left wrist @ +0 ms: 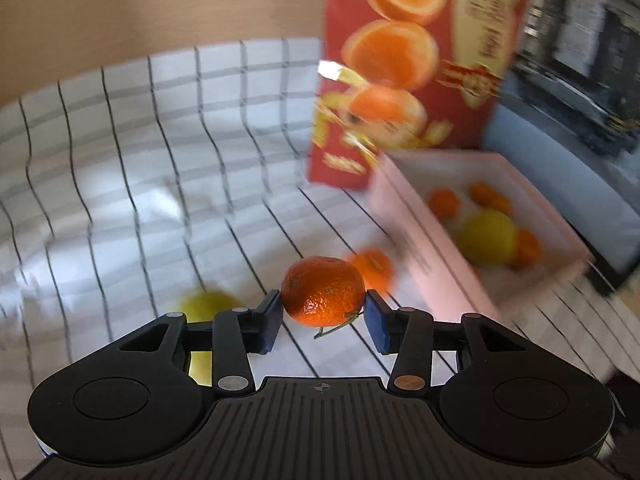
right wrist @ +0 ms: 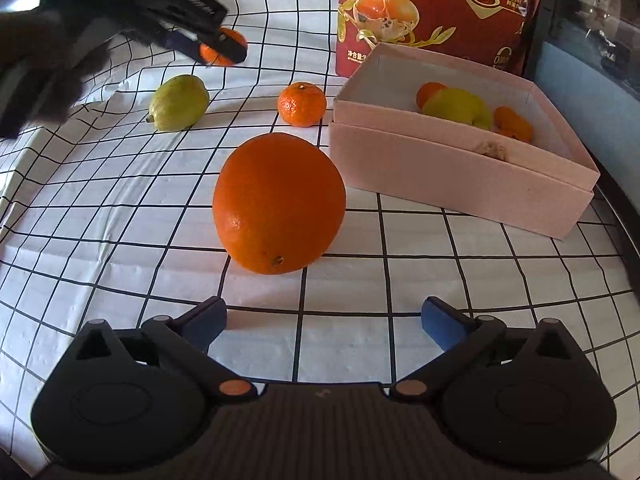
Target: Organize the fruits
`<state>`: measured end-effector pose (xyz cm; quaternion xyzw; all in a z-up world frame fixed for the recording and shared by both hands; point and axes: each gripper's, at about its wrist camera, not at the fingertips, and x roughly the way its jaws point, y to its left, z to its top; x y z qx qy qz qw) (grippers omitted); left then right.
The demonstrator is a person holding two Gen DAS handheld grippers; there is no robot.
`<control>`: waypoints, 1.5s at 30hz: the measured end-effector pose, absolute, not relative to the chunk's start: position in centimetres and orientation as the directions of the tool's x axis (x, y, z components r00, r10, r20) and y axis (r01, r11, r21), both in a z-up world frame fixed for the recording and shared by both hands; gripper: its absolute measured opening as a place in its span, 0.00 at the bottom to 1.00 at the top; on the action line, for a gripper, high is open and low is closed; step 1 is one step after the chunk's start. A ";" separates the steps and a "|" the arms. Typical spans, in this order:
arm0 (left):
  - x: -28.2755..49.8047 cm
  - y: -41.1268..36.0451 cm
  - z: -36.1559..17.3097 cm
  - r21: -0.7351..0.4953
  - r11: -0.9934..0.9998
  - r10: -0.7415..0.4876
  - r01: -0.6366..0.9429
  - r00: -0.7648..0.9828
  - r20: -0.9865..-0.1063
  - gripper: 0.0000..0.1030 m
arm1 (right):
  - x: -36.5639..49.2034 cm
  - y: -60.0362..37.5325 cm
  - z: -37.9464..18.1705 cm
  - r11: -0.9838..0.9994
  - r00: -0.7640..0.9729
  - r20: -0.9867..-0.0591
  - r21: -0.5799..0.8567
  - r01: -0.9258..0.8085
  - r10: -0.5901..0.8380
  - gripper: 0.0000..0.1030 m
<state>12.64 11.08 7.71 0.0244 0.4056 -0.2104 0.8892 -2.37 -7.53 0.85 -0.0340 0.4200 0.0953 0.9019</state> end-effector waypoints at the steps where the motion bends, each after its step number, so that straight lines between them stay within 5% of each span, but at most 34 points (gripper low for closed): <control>1: 11.4 11.0 7.3 -0.145 0.907 -0.366 0.397 0.569 -0.737 0.48 | -2.4 -7.5 0.8 0.980 0.631 -0.763 0.018 -0.197 0.141 1.00; 13: 2.5 13.8 3.5 -0.186 0.960 -0.271 0.210 0.531 -0.803 0.48 | -1.6 -7.4 1.6 0.962 0.605 -0.773 0.024 -0.273 0.191 0.94; 18: 1.1 15.2 3.2 -0.211 0.966 -0.259 0.151 0.535 -0.804 0.48 | 0.5 -6.2 2.8 0.948 0.670 -0.725 -0.078 -0.308 0.158 0.94; 22: 0.6 15.4 3.1 -0.219 0.965 -0.262 0.143 0.540 -0.800 0.48 | 2.8 -5.2 2.0 0.933 0.635 -0.753 -0.081 -0.351 0.173 0.93; 29: 0.7 15.4 3.0 -0.218 0.965 -0.262 0.145 0.544 -0.797 0.48 | 3.2 -4.5 1.7 0.933 0.643 -0.745 -0.082 -0.351 0.177 0.70; 45: 2.1 13.2 2.8 -0.202 0.954 -0.293 0.223 0.531 -0.795 0.48 | -1.5 -7.5 2.7 0.952 0.571 -0.786 0.072 -0.298 0.238 0.69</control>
